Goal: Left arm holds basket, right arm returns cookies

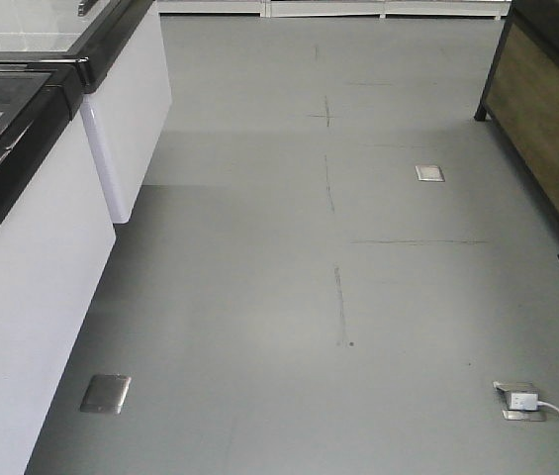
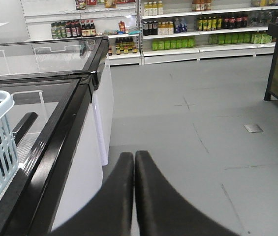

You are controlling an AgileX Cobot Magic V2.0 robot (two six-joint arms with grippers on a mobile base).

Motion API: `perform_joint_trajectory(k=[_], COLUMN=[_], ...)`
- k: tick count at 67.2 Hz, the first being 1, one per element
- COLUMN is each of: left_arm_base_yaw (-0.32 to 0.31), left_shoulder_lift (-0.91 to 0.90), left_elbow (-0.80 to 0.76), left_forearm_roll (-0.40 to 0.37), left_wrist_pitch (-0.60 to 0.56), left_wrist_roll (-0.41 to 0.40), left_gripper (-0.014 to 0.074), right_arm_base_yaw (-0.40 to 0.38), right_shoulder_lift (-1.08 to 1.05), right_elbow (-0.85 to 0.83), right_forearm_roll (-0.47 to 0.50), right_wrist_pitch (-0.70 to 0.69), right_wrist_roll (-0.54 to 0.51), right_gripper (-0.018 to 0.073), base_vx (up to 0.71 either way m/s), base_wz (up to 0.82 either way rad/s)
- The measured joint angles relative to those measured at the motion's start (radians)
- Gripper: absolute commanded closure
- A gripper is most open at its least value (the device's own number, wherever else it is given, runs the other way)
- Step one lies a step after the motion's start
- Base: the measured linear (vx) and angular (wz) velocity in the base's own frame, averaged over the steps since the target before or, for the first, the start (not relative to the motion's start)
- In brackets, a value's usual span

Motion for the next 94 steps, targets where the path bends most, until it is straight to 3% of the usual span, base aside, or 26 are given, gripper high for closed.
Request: perform_joint_trajectory(k=[21, 50, 72, 81, 94], left_arm_base_yaw=[0.000, 0.000, 0.000, 0.000, 0.000], left_shoulder_lift=[0.002, 0.002, 0.002, 0.031, 0.242], left_elbow=[-0.001, -0.001, -0.001, -0.022, -0.135], left_forearm_roll=[0.008, 0.010, -0.003, -0.030, -0.013], left_wrist_pitch=[-0.001, -0.015, -0.047, 0.005, 0.209], left_wrist_roll=[-0.001, -0.001, -0.005, -0.098, -0.299], left_gripper=[0.0519, 0.0147, 0.0127, 0.0149, 0.0163], right_arm_base_yaw=[0.000, 0.000, 0.000, 0.000, 0.000], right_shoulder_lift=[0.000, 0.000, 0.000, 0.000, 0.000], right_elbow=[0.000, 0.000, 0.000, 0.000, 0.000], right_forearm_roll=[0.000, 0.000, 0.000, 0.000, 0.000], right_wrist_pitch=[0.000, 0.000, 0.000, 0.000, 0.000], right_wrist_roll=[0.000, 0.000, 0.000, 0.000, 0.000], right_gripper=[0.0556, 0.0556, 0.0556, 0.0556, 0.0556], base_vx=[0.00, 0.00, 0.00, 0.00, 0.00], base_wz=[0.00, 0.00, 0.00, 0.00, 0.00])
